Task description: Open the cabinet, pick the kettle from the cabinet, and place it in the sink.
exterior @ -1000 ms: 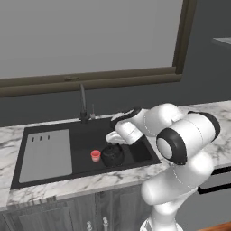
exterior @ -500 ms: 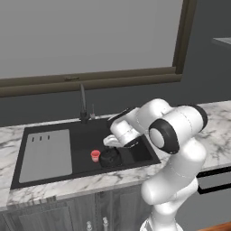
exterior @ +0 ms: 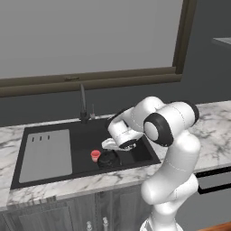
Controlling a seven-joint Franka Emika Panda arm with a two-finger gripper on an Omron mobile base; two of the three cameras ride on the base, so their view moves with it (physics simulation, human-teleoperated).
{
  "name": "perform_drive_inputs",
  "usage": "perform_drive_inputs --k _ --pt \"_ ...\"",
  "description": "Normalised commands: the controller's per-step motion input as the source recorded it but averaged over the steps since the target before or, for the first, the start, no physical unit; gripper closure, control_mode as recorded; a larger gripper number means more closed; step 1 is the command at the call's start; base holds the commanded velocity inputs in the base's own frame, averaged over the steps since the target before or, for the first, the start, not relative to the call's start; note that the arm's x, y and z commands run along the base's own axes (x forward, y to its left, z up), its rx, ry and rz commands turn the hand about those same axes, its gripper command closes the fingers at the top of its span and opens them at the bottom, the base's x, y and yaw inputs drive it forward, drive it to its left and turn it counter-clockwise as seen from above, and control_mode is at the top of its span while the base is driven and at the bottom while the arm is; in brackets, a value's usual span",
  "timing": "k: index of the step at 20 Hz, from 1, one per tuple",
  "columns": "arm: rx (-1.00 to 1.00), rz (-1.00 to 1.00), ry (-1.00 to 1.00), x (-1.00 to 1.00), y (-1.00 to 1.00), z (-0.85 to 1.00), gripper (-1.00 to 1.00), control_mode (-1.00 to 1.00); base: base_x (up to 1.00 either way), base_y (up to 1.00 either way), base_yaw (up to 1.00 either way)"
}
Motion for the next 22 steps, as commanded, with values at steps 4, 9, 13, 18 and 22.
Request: perform_drive_inputs --k 4,9,13,18,22 --pt "0.00 0.00 0.00 0.14 0.04 -0.19 1.00 -1.00 0.00 0.00 0.00" --pt "0.00 0.00 0.00 0.07 0.06 -0.21 1.00 -1.00 0.00 0.00 0.00" --pt "0.00 0.00 0.00 0.07 0.11 -0.22 1.00 -1.00 0.00 0.00 0.00" --pt "0.01 0.00 0.00 0.10 0.10 -0.20 1.00 -1.00 0.00 0.00 0.00" --pt "0.03 0.00 0.00 0.11 0.09 -0.18 1.00 -1.00 0.00 0.00 0.00"
